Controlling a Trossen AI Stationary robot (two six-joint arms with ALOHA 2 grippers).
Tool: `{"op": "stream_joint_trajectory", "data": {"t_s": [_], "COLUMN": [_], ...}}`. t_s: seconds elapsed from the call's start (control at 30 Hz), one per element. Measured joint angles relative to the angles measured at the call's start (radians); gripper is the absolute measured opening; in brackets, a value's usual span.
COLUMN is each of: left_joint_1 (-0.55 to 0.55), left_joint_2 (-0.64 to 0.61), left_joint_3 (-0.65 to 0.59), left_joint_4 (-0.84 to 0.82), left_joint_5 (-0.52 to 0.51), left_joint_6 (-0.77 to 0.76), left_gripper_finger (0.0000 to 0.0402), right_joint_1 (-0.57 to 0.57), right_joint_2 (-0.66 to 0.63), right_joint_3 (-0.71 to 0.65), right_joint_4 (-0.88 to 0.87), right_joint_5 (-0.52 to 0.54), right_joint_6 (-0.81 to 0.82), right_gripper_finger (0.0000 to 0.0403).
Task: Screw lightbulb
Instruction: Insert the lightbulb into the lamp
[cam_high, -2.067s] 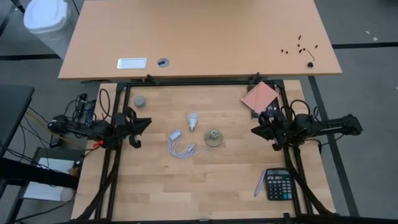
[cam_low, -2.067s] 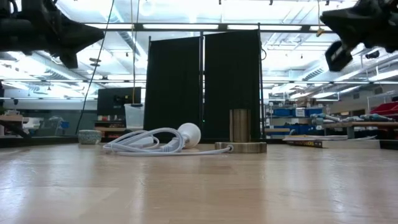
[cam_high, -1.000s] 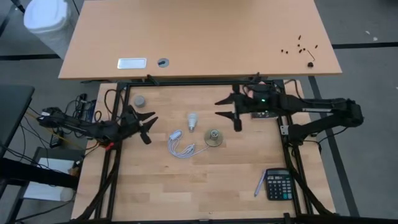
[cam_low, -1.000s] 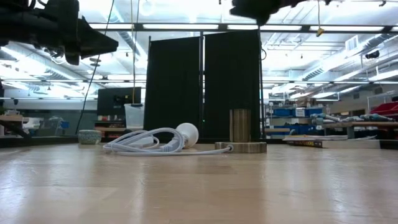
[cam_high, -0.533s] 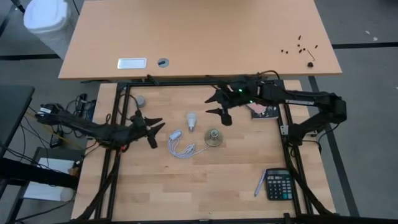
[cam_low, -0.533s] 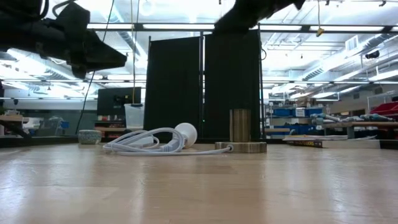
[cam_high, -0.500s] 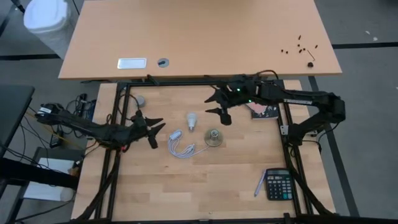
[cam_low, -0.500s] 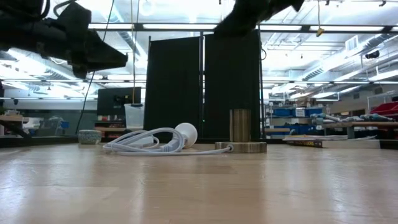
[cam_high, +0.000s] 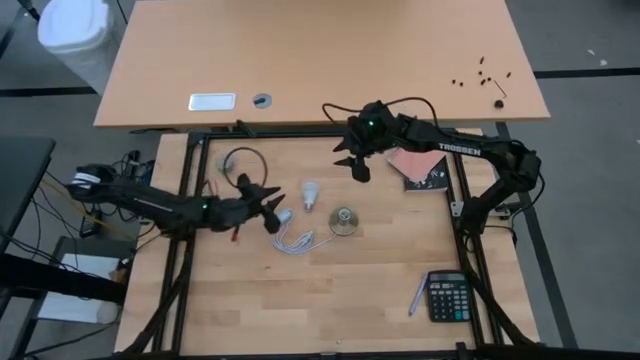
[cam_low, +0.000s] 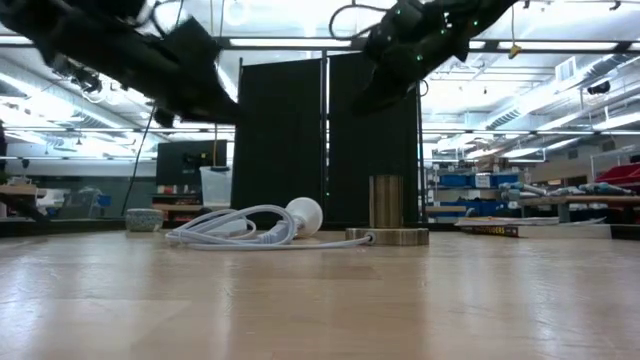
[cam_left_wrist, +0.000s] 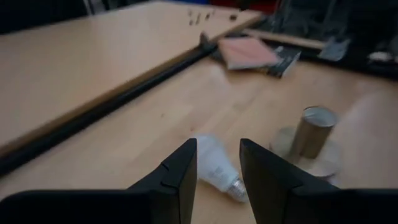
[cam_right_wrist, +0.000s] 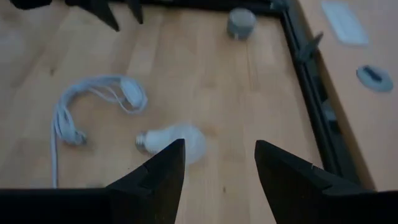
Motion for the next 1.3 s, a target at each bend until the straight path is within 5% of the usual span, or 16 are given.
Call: {"op": "stream_joint_trajectory", "data": {"t_s": [0.57, 1.3], "left_joint_1": [0.293, 0.316], "left_joint_2": [0.317, 0.652], "left_joint_3": [0.026, 0.053], "left_joint_4": [0.133, 0.464], "left_joint_5": [0.270, 0.323], "left_joint_6": [-0.042, -0.029], "left_gripper_finger": [0.0125, 0.0125], "right_joint_1": [0.019, 0.018], "right_joint_2": [0.028, 0.179], "right_joint_3": [0.000, -0.058], "right_joint_4": [-0.174, -0.152], "right_joint_5": [-0.003, 0.011], "right_joint_6": [-0.135, -0.176], "right_gripper_finger": [0.0202, 0.0197]}}
